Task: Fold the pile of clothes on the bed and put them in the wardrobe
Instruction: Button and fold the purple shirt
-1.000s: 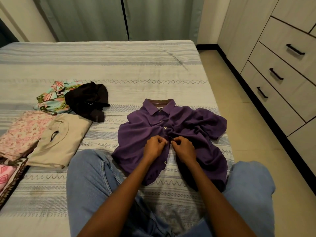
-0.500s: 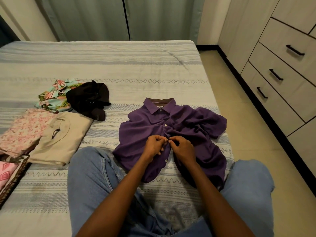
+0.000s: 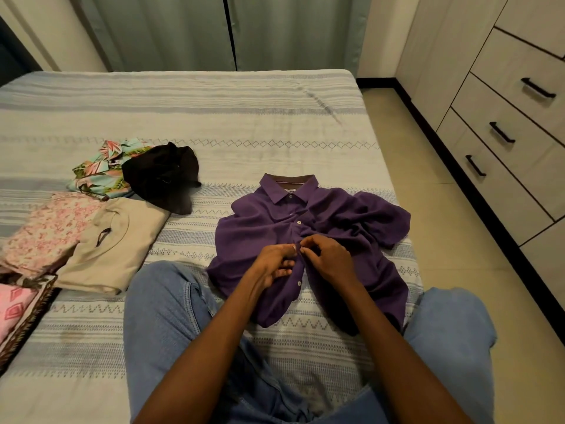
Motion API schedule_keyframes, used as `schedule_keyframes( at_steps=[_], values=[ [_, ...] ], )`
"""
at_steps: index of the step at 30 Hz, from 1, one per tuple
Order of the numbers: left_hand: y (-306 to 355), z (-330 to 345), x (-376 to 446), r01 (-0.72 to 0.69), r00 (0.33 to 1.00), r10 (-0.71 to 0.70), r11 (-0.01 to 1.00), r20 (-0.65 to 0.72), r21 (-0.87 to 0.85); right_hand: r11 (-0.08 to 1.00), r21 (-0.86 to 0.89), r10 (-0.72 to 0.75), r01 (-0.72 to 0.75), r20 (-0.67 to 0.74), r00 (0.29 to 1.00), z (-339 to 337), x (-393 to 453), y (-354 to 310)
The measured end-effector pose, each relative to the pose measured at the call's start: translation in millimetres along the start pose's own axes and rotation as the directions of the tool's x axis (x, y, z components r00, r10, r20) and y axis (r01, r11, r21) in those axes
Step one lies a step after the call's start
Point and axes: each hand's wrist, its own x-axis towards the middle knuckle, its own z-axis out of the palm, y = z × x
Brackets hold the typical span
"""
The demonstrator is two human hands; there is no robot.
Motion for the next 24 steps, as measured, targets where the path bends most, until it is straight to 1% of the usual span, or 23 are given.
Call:
schedule_keyframes(
  at_steps=[3, 5, 7, 10, 12, 13, 15, 17, 19, 21, 24],
  values=[
    [-1.2, -0.7, 2.5, 0.077, 0.997, -0.076, 0.991, 0.02, -0.106, 0.996, -0.007, -0.089, 0.088, -0.067, 0.994, 6.3, -1.1, 1.0],
    [-3.1, -1.0, 5.4, 0.087, 0.996, -0.082, 0.985, 0.039, -0.146, 0.992, -0.017, -0.13, 0.129, -0.09, 0.987, 9.8, -1.3, 2.1],
    [-4.7, -1.7, 8.0, 0.069, 0.997, -0.061, 0.984, 0.055, -0.164, 0.989, -0.021, -0.147, 0.145, -0.13, 0.981, 11.1, -0.4, 3.2],
    [-4.1, -1.4, 8.8, 0.024, 1.0, -0.021, 0.989, 0.023, -0.147, 0.988, -0.027, -0.154, 0.151, -0.178, 0.972, 12.2, 0.9, 3.4],
    [-2.2, -1.1, 10.6, 0.003, 1.0, -0.005, 0.99, -0.015, -0.144, 0.988, 0.022, -0.148, 0.154, -0.179, 0.973, 13.4, 4.0, 4.0],
    [-0.2, -0.3, 9.8, -0.011, 1.0, 0.007, 0.99, -0.027, -0.139, 0.986, 0.082, -0.13, 0.146, -0.175, 0.976, 14.0, 5.9, 5.1],
    [3.4, 0.6, 11.5, -0.069, 0.996, 0.063, 0.993, -0.057, -0.095, 0.968, 0.226, -0.07, 0.107, -0.167, 0.984, 15.3, 11.5, 7.3],
    [7.9, 4.9, 12.2, -0.176, 0.979, 0.174, 0.984, -0.109, -0.01, 0.946, 0.322, 0.009, 0.038, -0.143, 0.99, 16.4, 17.3, 8.2],
    [15.1, 11.4, 15.9, -0.279, 0.947, 0.282, 0.959, -0.151, 0.042, 0.92, 0.39, 0.09, -0.042, -0.106, 0.99, 14.3, 24.2, 6.3],
    [26.4, 15.0, 23.7, -0.341, 0.918, 0.355, 0.934, -0.176, 0.102, 0.913, 0.395, 0.144, -0.104, -0.073, 0.987, 8.5, 31.7, 1.6],
    [43.9, 14.1, 36.6, -0.363, 0.892, 0.414, 0.896, -0.182, 0.257, 0.951, 0.27, 0.168, -0.149, -0.048, 0.985, -0.3, 34.5, -2.3]
  ],
)
